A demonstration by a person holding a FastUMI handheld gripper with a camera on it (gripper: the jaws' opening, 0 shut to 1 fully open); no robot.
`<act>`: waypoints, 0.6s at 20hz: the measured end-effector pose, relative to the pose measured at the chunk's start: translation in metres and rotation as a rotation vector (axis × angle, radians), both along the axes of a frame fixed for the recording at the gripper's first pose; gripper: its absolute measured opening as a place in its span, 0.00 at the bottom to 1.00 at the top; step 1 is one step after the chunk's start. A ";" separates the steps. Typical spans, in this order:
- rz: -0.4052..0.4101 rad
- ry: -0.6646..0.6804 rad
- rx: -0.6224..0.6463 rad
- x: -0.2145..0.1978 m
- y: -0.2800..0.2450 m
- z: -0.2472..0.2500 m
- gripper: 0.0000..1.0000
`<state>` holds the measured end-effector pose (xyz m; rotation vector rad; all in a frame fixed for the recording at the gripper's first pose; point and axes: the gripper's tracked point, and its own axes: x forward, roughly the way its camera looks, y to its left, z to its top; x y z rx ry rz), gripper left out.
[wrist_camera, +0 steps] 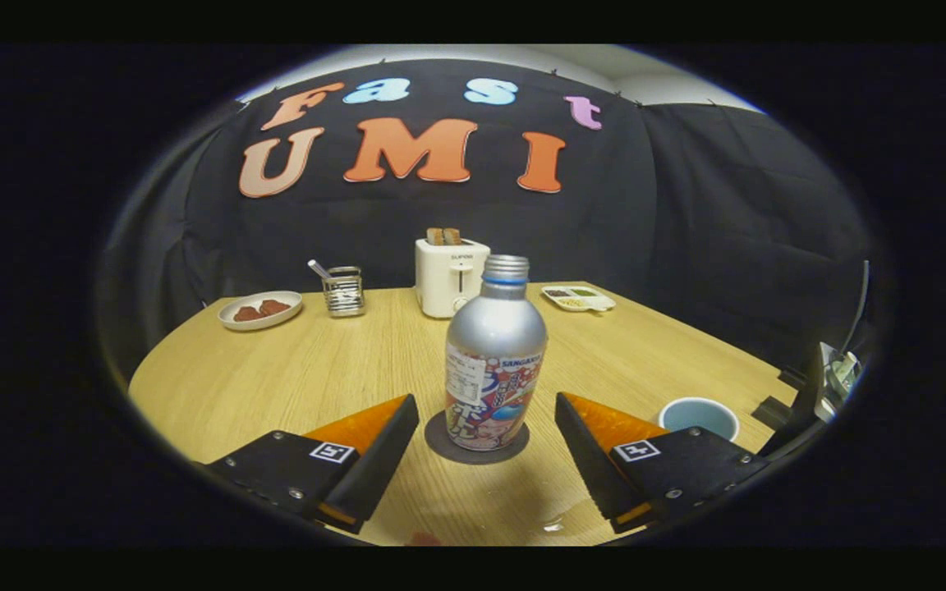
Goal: Take the bottle from table, then pour the juice into the cup, finally place the bottle on the coaster
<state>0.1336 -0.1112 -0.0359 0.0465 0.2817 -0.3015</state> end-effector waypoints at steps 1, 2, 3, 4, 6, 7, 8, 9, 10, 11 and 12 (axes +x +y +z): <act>0.011 -0.019 0.000 -0.007 0.006 0.007 0.99; 0.025 -0.037 0.003 -0.014 0.013 0.016 0.98; 0.040 -0.061 -0.002 -0.022 0.021 0.024 0.99; 0.057 -0.082 -0.009 -0.030 0.030 0.033 0.98; 0.105 -0.140 0.005 -0.041 0.052 0.052 0.98; 0.140 -0.164 0.014 -0.046 0.065 0.061 0.98; 0.168 -0.180 0.016 -0.053 0.075 0.068 0.98; 0.189 -0.196 0.015 -0.062 0.082 0.075 0.98; 0.201 -0.209 0.014 -0.072 0.087 0.080 0.99; 0.213 -0.223 0.013 -0.081 0.092 0.085 0.99; 0.234 -0.233 0.012 -0.089 0.099 0.087 0.98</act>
